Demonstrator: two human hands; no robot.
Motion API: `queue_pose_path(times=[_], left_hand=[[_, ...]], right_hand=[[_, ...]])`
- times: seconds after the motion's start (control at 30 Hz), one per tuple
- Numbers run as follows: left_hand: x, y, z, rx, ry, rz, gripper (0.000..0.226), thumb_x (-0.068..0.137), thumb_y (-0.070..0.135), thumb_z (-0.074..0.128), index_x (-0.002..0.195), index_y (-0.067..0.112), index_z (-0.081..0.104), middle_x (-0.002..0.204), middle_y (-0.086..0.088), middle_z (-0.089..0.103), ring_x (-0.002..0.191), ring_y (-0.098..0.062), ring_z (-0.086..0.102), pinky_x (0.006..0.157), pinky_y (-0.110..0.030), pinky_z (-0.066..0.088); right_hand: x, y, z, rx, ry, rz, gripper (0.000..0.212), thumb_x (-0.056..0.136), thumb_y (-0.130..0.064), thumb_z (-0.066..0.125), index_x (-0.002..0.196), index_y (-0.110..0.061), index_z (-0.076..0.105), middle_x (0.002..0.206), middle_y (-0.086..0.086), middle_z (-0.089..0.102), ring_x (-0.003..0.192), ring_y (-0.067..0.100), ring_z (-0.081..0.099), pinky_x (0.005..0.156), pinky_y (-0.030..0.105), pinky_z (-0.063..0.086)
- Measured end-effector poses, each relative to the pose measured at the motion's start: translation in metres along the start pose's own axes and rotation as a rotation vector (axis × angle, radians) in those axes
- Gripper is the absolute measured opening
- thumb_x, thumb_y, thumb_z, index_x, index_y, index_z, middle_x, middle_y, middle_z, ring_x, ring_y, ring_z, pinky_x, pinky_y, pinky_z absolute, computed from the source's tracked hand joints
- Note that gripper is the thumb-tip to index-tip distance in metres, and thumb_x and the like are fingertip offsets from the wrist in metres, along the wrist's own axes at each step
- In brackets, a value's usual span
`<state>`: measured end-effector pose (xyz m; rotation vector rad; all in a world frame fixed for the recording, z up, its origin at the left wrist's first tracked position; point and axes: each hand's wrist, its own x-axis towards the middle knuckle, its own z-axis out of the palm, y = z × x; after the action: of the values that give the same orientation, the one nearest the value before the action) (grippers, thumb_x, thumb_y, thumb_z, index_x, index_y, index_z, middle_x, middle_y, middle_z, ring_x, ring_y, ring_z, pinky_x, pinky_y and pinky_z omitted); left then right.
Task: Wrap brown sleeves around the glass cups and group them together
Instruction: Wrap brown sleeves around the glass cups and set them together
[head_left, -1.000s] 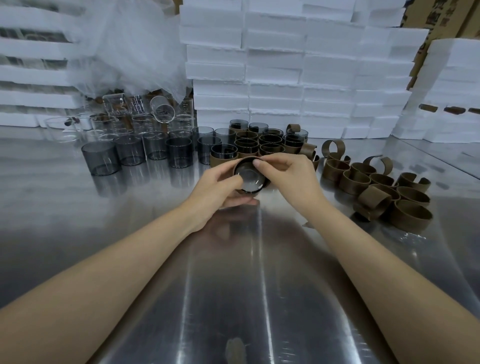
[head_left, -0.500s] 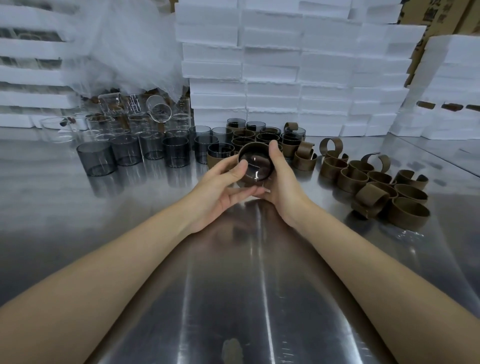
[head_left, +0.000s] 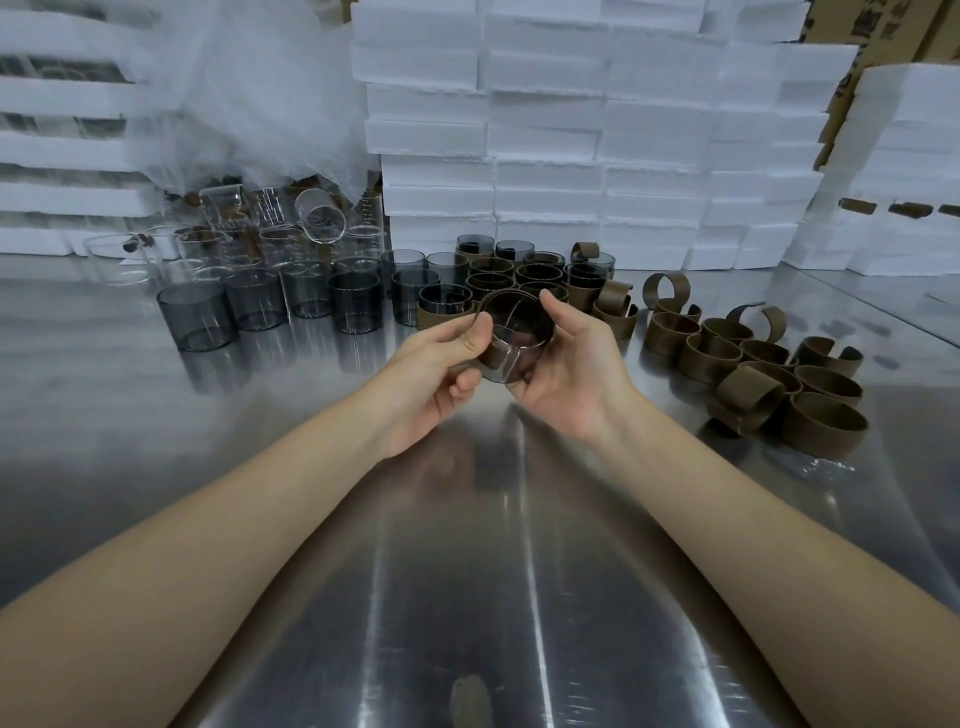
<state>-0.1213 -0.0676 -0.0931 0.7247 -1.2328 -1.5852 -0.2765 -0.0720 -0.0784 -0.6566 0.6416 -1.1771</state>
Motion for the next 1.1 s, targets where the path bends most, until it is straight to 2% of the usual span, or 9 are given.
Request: queue_pose_path(times=[0.17,0.3,0.43,0.53,0.6,0.7,0.8,0.97,1.1], left_hand=[[0.004,0.0,-0.002,-0.053,0.049,0.0,0.034,0.073,0.034,0.071,0.102,0.016,0.066,0.071,0.012,0.056,0.04,0.0,0.032,0.038,-0.009,0.029],[0.004,0.002,-0.002,-0.053,0.026,0.027,0.037,0.075,0.032,0.068,0.107,0.016,0.064,0.07,0.014,0.061,0.037,0.0,0.032,0.037,-0.008,0.028],[0.005,0.003,0.0,-0.055,0.061,0.04,0.069,0.074,0.03,0.066,0.137,0.007,0.05,0.079,0.009,0.057,0.036,0.0,0.031,0.036,-0.009,0.028],[0.004,0.002,-0.001,-0.019,0.059,0.058,0.071,0.075,0.03,0.065,0.141,0.009,0.048,0.075,0.011,0.055,0.038,0.0,0.033,0.038,-0.008,0.031],[0.002,0.0,-0.002,0.033,0.049,0.08,0.071,0.077,0.033,0.064,0.141,0.011,0.048,0.079,0.01,0.062,0.046,-0.001,0.045,0.048,-0.01,0.041],[-0.002,-0.002,-0.002,0.145,0.054,0.104,0.067,0.079,0.038,0.061,0.14,0.012,0.048,0.107,-0.005,0.068,0.081,-0.014,0.067,0.074,-0.022,0.054],[-0.004,-0.004,-0.002,0.203,0.094,0.176,0.067,0.075,0.024,0.071,0.138,0.016,0.049,0.133,-0.005,0.06,0.117,-0.016,0.062,0.092,-0.029,0.053],[-0.001,-0.008,-0.003,0.272,0.153,0.316,0.074,0.069,-0.019,0.074,0.125,0.026,0.055,0.127,0.006,0.061,0.109,-0.01,0.066,0.083,-0.019,0.053],[0.001,-0.009,-0.005,0.288,0.197,0.395,0.073,0.067,-0.027,0.069,0.119,0.022,0.057,0.12,0.005,0.063,0.105,-0.006,0.066,0.081,-0.019,0.053]], right_hand=[[0.003,-0.001,0.001,0.11,-0.032,-0.005,0.026,0.094,-0.029,0.052,0.109,-0.019,0.07,0.109,0.011,0.072,0.091,0.025,0.072,0.083,0.034,0.056],[0.003,-0.002,0.003,0.16,-0.086,-0.03,0.027,0.078,-0.02,0.059,0.099,-0.02,0.076,0.109,0.013,0.072,0.089,0.028,0.073,0.071,0.035,0.059],[0.003,-0.002,0.005,0.219,-0.069,-0.034,0.024,0.077,-0.014,0.058,0.089,-0.016,0.078,0.104,0.013,0.073,0.073,0.025,0.073,0.056,0.029,0.057],[0.004,-0.002,0.005,0.188,-0.061,-0.053,0.024,0.075,-0.015,0.058,0.089,-0.016,0.078,0.104,0.01,0.073,0.084,0.024,0.072,0.068,0.029,0.058],[0.004,0.0,0.005,0.146,-0.072,-0.081,0.023,0.078,-0.016,0.057,0.092,-0.015,0.076,0.104,0.01,0.073,0.09,0.023,0.07,0.074,0.031,0.057],[0.004,0.002,0.003,0.117,-0.077,-0.151,0.025,0.095,-0.01,0.045,0.104,-0.013,0.068,0.1,0.01,0.072,0.096,0.025,0.067,0.087,0.034,0.054],[0.003,0.0,0.002,0.085,-0.083,-0.183,0.033,0.096,-0.003,0.037,0.118,-0.011,0.061,0.102,0.013,0.07,0.098,0.028,0.065,0.093,0.04,0.051],[0.004,0.0,-0.002,0.005,-0.031,-0.112,0.043,0.097,-0.008,0.042,0.14,-0.01,0.048,0.134,0.019,0.056,0.125,0.035,0.053,0.108,0.052,0.04],[0.001,0.004,0.0,-0.115,-0.051,-0.083,0.042,0.1,-0.02,0.041,0.14,-0.011,0.05,0.127,0.019,0.06,0.113,0.029,0.056,0.108,0.049,0.04]])
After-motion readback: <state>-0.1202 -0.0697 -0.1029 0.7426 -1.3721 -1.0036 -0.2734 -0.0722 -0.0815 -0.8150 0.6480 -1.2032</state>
